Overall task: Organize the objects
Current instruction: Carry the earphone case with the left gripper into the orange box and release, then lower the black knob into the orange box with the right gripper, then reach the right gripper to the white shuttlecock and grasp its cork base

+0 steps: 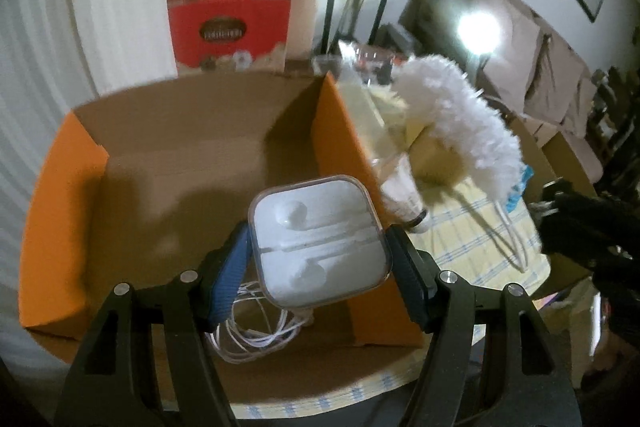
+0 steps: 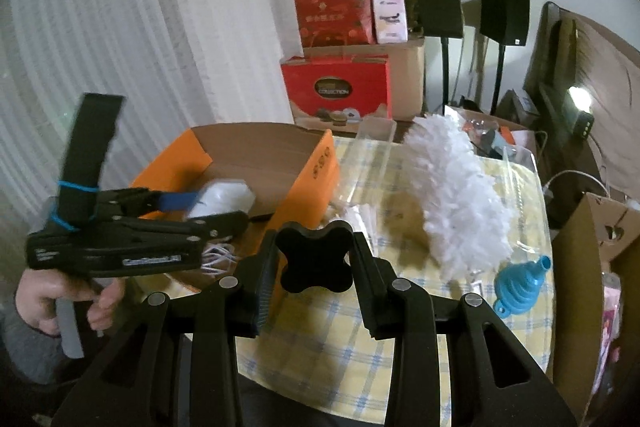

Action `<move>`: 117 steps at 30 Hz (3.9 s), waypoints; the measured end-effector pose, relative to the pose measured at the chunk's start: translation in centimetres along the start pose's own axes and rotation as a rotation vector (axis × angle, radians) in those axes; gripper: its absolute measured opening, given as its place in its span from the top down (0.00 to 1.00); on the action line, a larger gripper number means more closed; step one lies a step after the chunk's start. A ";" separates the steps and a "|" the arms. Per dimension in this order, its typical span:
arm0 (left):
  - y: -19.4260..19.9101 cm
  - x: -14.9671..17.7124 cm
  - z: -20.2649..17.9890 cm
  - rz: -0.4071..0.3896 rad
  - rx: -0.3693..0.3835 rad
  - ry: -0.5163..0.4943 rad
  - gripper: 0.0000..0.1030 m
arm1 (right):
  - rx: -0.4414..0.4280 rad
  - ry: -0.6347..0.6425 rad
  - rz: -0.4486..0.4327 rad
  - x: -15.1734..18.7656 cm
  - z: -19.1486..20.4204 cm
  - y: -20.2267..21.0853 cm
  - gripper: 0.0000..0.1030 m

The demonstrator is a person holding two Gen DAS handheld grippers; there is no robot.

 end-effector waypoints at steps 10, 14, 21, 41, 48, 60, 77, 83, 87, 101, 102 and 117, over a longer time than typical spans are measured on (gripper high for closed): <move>-5.1 -0.8 0.9 0.174 -0.009 -0.038 0.37 | 0.011 -0.011 0.019 -0.5 -0.5 -1.5 0.65; -6.1 -0.7 0.8 0.222 -0.013 -0.055 0.37 | 0.015 -0.017 0.023 -0.8 -0.8 -1.9 0.65; -6.8 -1.0 1.4 0.255 0.019 -0.023 0.37 | 0.008 -0.010 0.032 -0.9 -0.6 -2.6 0.65; 0.4 -0.9 3.3 0.030 0.010 0.060 0.15 | 0.009 0.040 0.029 -1.8 0.9 -3.0 0.65; 3.3 -0.2 4.6 -0.053 -0.048 0.077 0.10 | -0.020 0.081 0.036 -2.8 2.8 -4.6 0.65; 4.0 1.8 6.5 -0.085 -0.102 0.119 0.02 | -0.003 0.151 0.096 -4.6 5.4 -11.2 0.65; 3.9 1.8 6.7 -0.089 -0.071 0.115 0.00 | 0.040 0.144 0.085 -4.8 5.1 -11.3 0.64; 4.3 1.8 5.6 -0.106 -0.075 0.089 0.00 | 0.036 0.120 0.063 -4.6 4.3 -8.9 0.61; 4.6 1.7 4.9 -0.119 -0.070 0.088 0.00 | 0.044 0.104 0.051 -4.0 3.5 -7.3 0.59; 4.7 1.6 -0.2 -0.136 -0.005 0.008 0.00 | 0.102 0.025 0.031 -0.9 -0.6 -2.9 0.41; 4.5 1.6 -0.7 -0.131 0.004 -0.001 0.00 | 0.110 0.023 0.029 -0.8 -0.9 -2.6 0.41; 4.3 1.0 -3.7 -0.155 0.017 0.004 0.00 | 0.124 0.001 0.050 0.7 -3.6 -2.3 0.37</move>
Point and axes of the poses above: each gripper's, at about its wrist camera, not at the fingertips, and y roughly against the way its jaws point, z to its left, x to its underside, the point moved 1 cm from there along -y, roughly the way its jaws point, and after that the axes turned 1 degree about x, right-handed, at the moved point
